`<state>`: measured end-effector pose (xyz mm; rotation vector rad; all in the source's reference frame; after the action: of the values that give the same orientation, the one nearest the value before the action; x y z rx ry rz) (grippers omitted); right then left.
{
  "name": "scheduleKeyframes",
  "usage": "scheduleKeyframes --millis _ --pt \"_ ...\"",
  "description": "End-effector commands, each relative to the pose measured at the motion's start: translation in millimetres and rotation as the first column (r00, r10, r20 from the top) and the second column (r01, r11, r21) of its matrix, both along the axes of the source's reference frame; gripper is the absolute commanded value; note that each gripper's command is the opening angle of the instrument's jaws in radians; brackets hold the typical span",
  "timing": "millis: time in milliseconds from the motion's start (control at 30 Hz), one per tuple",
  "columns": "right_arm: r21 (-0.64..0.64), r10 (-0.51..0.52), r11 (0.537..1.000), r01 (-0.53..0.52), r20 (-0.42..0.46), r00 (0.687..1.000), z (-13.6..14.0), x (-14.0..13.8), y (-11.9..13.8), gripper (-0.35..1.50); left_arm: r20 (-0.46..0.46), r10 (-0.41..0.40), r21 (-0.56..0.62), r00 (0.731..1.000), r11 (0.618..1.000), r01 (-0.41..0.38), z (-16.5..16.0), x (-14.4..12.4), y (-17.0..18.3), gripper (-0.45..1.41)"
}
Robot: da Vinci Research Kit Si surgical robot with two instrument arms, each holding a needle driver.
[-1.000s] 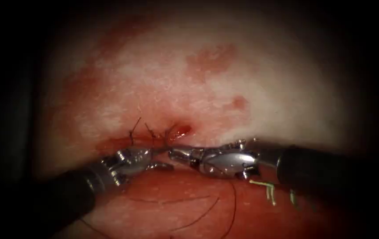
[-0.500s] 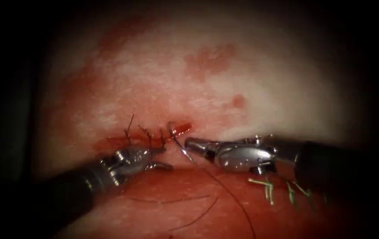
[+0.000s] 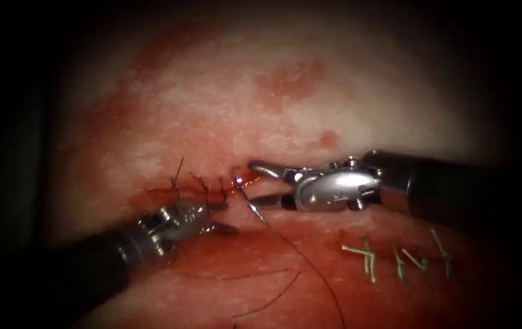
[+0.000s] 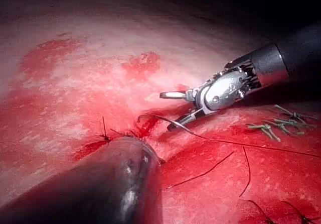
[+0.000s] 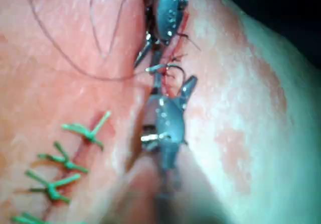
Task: Wound Closure
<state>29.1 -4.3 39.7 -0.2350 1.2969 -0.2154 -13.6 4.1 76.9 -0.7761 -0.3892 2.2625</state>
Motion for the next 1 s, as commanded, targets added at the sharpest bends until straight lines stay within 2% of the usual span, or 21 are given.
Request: scheduleKeyframes --millis 33,267,433,567,667,700,733,767,800,833,1000 --pt "-0.006 -0.028 1.000 0.028 -0.005 1.000 0.3 1.5 1.1 1.33 0.000 0.001 -0.001 1.000 1.000 -0.001 0.5 -0.5 0.2 0.17" --pt "-0.036 -0.191 0.981 0.191 0.013 0.982 0.4 4.7 2.2 1.31 0.000 0.002 -0.001 1.000 1.000 -0.002 0.5 -0.5 0.2 0.17" --pt "-0.025 -0.354 0.934 0.356 0.057 0.933 0.6 6.9 2.4 1.18 0.000 0.002 -0.001 1.000 1.000 -0.002 0.5 -0.5 0.2 0.17" --pt "-0.011 -0.438 0.898 0.440 0.080 0.895 0.7 7.9 2.4 1.16 0.001 0.003 -0.001 1.000 1.000 -0.003 0.5 -0.3 0.2 0.17" --pt "-0.003 -0.498 0.865 0.501 0.100 0.861 0.8 8.1 2.0 1.08 0.001 0.003 -0.001 1.000 1.000 -0.003 0.5 -0.3 0.2 0.17" --pt "-0.001 -0.526 0.849 0.529 0.107 0.844 0.9 8.1 1.8 0.79 0.001 0.003 -0.001 1.000 1.000 -0.003 0.5 -0.3 0.2 0.17" --pt "0.000 -0.536 0.842 0.539 0.109 0.837 1.0 8.0 1.8 0.69 0.001 0.003 -0.001 1.000 1.000 -0.003 0.5 -0.3 0.2 0.17" --pt "-0.006 -0.547 0.835 0.551 0.111 0.830 1.0 7.9 1.7 0.36 0.001 0.003 -0.001 1.000 1.000 -0.003 0.5 -0.3 0.2 0.17" --pt "-0.003 -0.560 0.826 0.564 0.116 0.820 1.0 7.7 1.7 0.12 0.001 0.003 -0.001 1.000 1.000 -0.003 0.5 -0.3 0.1 0.17" --pt "-0.004 -0.558 0.826 0.563 0.132 0.819 1.0 7.5 1.7 0.04 0.001 0.003 0.000 1.000 1.000 -0.003 0.4 -0.3 0.1 0.17" --pt "-0.029 -0.509 0.855 0.518 0.142 0.849 0.7 6.3 1.8 0.02 0.002 0.003 0.000 1.000 1.000 -0.003 0.4 -0.3 0.2 0.17"
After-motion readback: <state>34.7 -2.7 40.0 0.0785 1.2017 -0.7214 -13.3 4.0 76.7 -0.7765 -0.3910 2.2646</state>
